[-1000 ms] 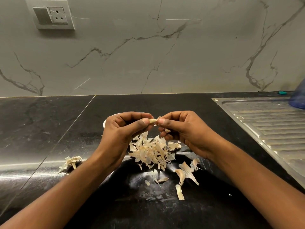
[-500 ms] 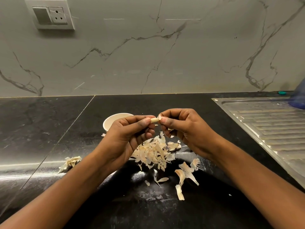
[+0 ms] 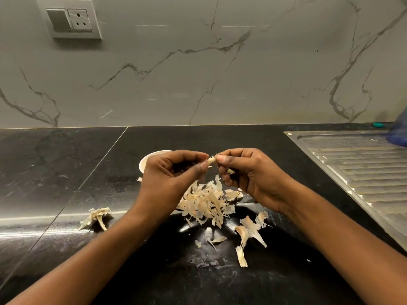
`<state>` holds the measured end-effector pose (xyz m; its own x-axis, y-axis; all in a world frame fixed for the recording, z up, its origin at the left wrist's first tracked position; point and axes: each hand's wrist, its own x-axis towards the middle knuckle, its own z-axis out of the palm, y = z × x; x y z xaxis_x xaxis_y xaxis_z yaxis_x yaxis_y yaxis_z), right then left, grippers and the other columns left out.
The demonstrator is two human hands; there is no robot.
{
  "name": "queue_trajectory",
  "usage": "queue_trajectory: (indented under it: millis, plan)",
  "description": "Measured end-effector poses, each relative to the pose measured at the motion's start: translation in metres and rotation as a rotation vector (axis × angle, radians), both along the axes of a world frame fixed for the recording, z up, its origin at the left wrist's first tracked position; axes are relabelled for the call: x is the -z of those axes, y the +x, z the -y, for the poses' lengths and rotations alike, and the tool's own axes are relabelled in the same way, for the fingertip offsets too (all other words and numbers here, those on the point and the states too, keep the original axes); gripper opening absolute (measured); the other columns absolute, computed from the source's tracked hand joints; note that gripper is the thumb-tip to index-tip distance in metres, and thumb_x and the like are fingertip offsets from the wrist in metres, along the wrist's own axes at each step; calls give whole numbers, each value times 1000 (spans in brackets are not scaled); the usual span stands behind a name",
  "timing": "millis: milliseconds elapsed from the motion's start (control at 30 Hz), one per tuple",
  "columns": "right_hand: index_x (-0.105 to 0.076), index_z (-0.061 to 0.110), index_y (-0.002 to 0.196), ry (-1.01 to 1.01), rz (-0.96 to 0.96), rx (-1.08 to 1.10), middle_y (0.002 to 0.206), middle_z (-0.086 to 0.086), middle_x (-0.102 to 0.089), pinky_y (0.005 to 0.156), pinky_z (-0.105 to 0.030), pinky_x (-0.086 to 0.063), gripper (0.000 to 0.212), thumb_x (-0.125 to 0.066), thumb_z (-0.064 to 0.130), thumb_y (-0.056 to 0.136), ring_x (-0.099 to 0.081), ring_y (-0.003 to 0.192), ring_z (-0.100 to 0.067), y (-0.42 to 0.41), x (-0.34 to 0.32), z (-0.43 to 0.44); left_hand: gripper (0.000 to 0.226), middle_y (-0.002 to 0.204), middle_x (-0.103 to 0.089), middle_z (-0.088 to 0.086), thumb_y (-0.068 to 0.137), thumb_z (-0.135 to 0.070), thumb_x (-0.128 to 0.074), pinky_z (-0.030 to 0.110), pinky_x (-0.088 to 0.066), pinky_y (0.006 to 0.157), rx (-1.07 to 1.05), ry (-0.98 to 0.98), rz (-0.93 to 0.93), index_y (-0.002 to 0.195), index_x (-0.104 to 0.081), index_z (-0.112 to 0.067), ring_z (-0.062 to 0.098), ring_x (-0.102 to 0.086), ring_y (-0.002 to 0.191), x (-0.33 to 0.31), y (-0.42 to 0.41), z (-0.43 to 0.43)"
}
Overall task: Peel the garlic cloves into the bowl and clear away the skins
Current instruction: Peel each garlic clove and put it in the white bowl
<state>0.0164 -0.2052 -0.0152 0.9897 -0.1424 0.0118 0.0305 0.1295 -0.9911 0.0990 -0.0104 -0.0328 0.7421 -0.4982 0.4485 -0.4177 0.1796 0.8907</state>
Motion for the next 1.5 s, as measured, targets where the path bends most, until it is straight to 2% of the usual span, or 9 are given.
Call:
queue_trajectory:
  millis: [67,233,433,567,767,933,1067,1300,1500]
  plan:
    - [-76,5,104,-38,1,-20,81,-7,-65,65,-23,-54,15,-63,12,104,-58,68,-14,0,0,-1,22,96,-81,5,87,-3,-81,30,-63,79,-8,22,54,108,-80,-3,23,-79,88,1,-1,1]
    - [-74,4,108,-126,26,-59,81,-3,-63,68,-26,-50,19,-59,16,106,-55,70,-13,0,2,-2,21,96,-81,7,90,-1,-76,37,-65,81,63,31,41,111,-78,-1,28,-79,90,0,-1,-1]
    - [-71,4,111,-199,73,-55,85,-6,-61,71,-27,-49,18,-57,14,108,-54,74,-14,-1,2,-3,30,100,-78,24,86,-2,-72,29,-64,77,191,-67,-297,115,-74,5,29,-76,82,-3,2,0]
    - [-72,4,111,-205,78,-45,89,-12,-59,70,-26,-51,18,-58,15,107,-55,74,-14,0,2,-1,38,100,-77,24,80,-3,-71,25,-64,73,263,-144,-535,116,-72,7,25,-76,80,-4,2,2]
    - [-71,7,101,-223,78,29,77,-2,-61,68,-29,-50,15,-59,13,106,-56,70,-13,1,1,4,33,102,-76,24,80,1,-69,24,-64,75,234,-235,-631,112,-75,5,24,-77,83,-10,8,-1]
    - [-78,9,99,-447,139,104,82,-7,-76,70,-31,-57,7,-77,13,95,-69,73,-18,-3,0,10,32,104,-77,24,79,1,-70,27,-65,78,227,-226,-632,110,-75,5,27,-78,88,-9,8,-2]
    - [-80,12,111,-510,147,96,90,-9,-82,73,-29,-63,19,-80,12,92,-80,84,-22,-4,2,10,32,101,-78,21,79,0,-69,27,-65,76,210,-178,-610,110,-74,5,26,-78,86,-7,8,0]
    - [-81,9,108,-546,226,127,92,-7,-81,70,-31,-66,14,-76,14,96,-79,85,-24,-3,4,6,27,99,-79,19,85,-5,-74,28,-63,78,138,-14,-408,112,-78,-1,26,-74,84,2,11,1]
    - [-83,15,106,-732,293,182,90,0,-81,74,-42,-67,12,-79,19,95,-78,83,-21,-1,10,6,20,87,-78,9,87,-5,-80,31,-61,78,62,64,-212,106,-80,0,25,-74,81,3,10,-1]
